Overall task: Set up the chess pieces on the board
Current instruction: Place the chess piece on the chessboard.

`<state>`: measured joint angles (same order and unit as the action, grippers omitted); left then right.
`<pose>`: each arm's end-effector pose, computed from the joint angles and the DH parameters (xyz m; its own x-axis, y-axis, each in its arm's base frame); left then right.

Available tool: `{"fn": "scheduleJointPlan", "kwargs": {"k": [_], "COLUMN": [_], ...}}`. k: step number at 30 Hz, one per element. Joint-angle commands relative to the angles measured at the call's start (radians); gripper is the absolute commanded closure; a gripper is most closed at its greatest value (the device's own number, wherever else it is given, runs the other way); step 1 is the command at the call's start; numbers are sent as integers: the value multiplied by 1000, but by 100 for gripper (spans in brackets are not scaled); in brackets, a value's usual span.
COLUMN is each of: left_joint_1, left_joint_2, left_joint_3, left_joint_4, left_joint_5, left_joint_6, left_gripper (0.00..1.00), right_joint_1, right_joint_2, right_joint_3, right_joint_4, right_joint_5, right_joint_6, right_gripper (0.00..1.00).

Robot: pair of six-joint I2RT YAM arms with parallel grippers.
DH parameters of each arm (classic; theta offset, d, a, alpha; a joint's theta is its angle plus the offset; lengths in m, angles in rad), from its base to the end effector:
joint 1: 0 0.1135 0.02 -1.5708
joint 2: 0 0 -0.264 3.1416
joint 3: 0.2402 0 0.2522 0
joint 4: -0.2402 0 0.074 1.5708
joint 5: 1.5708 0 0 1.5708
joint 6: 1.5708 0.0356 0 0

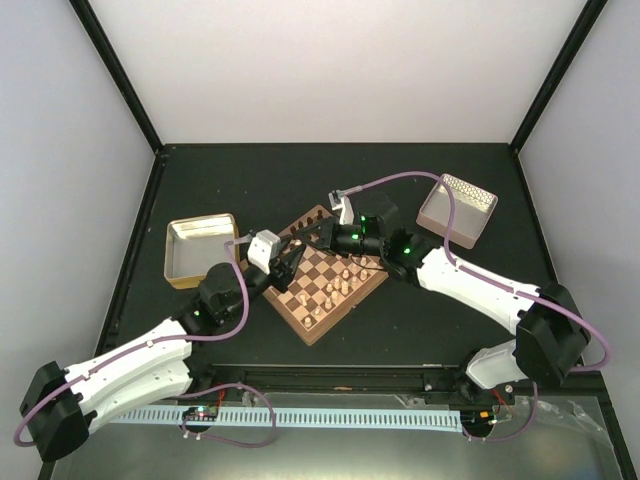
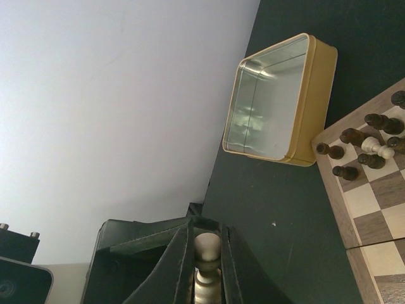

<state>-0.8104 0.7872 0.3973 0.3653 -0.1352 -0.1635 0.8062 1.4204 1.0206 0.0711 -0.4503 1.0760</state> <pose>0.1360 -0.1360 0.2602 -0.1185 -0.1095 -0.9869 0.6140 0.7730 -0.1594 0.2171 0.2487 0.3002 -0.9289 0.1763 -0.3258 -0.2473 0.3598 0.8997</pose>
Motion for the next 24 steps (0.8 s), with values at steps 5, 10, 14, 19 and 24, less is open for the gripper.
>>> {"fn": "scheduleJointPlan", "kwargs": {"k": [5,10,14,19,24], "left_joint_1": [7,8,8,8,7], "left_joint_2": [14,31,31,14,10], "left_joint_3": [16,26,33,31,22], "left_joint_4": [36,26,24,28,29], "left_joint_5": [-13,-20,-24,-39,-6], "left_joint_6": [13,5,5,18,31], "left_gripper": [65,65,74,89,95], "right_joint_1": [-4,-3,-3,-3,-3], "right_joint_2": [11,8,2,-4,-13], "right_joint_3": [11,10,12,14,77], "right_joint_4": [4,4,-4,-57,-174], "right_joint_5": [-50,-83,-115,-123,-105], "right_joint_6": [-28,-37,-45,-73,-168], "right_gripper": [93,91,90,89,80]}}
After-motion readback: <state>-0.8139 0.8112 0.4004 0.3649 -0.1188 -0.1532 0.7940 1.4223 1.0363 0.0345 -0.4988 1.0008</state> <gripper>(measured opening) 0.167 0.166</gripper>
